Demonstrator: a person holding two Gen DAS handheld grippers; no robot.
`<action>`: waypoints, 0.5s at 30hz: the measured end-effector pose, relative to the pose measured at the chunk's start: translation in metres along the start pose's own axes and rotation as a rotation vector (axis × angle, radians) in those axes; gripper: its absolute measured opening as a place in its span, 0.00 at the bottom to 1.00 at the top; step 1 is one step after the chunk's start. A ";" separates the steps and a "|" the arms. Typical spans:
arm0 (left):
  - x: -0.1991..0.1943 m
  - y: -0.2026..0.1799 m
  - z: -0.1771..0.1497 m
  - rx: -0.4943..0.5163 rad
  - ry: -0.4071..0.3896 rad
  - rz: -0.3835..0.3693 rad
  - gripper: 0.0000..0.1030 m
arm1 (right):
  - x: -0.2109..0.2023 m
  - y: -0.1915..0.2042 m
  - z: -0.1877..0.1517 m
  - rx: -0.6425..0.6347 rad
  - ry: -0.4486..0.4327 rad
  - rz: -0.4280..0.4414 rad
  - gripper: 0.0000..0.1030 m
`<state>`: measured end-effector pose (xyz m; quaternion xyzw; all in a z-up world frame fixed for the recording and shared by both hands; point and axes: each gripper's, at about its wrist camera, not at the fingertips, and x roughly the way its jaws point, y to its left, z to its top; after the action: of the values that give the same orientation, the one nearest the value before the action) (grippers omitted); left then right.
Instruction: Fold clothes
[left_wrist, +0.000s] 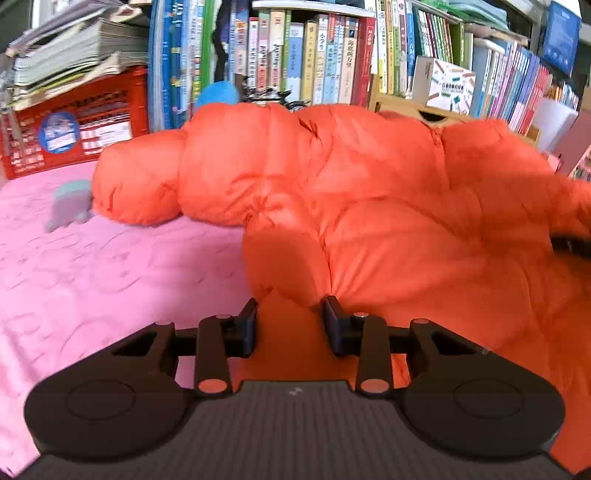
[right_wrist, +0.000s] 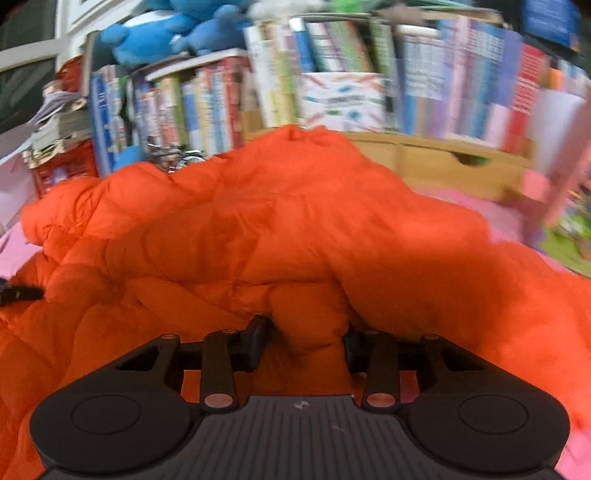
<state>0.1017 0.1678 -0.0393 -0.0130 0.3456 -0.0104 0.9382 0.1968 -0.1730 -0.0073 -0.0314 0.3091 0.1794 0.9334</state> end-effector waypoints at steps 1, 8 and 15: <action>-0.003 0.002 -0.002 0.000 -0.005 0.010 0.34 | 0.007 0.006 0.003 -0.009 0.004 0.000 0.39; -0.004 0.010 -0.001 -0.028 -0.024 0.052 0.38 | -0.001 -0.003 -0.006 -0.017 0.022 -0.043 0.49; -0.002 0.008 0.001 -0.039 -0.054 0.082 0.42 | -0.060 -0.040 -0.045 0.021 0.046 -0.114 0.59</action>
<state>0.1010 0.1755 -0.0369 -0.0172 0.3206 0.0350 0.9464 0.1412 -0.2364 -0.0104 -0.0431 0.3299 0.1221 0.9351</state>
